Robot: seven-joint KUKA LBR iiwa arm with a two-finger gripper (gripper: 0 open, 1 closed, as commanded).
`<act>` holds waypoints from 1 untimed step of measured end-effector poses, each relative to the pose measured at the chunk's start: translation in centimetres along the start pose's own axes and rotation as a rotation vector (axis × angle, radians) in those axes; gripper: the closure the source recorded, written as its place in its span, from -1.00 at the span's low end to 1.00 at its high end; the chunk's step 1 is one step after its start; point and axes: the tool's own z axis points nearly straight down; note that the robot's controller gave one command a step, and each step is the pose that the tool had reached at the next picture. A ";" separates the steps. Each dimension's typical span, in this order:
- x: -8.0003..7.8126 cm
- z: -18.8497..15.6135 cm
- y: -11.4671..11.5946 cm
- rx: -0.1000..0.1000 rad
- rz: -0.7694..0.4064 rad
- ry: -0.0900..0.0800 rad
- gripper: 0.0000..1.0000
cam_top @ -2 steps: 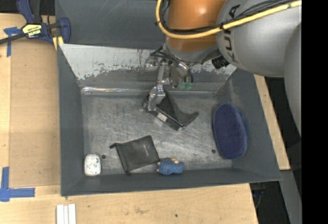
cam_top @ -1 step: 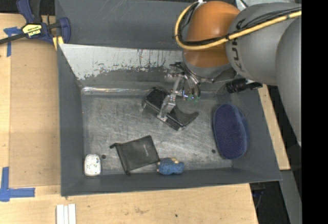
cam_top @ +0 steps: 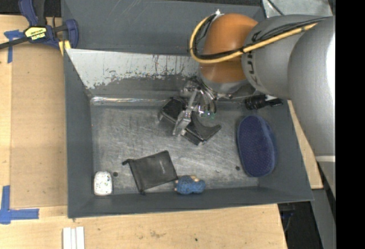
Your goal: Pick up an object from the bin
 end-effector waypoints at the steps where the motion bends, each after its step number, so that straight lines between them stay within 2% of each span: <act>1: -0.1 -0.3 0.1 0.000 -0.002 -0.003 1.00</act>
Offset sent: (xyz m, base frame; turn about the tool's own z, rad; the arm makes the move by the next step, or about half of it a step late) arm 0.0000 0.0000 0.0000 0.0000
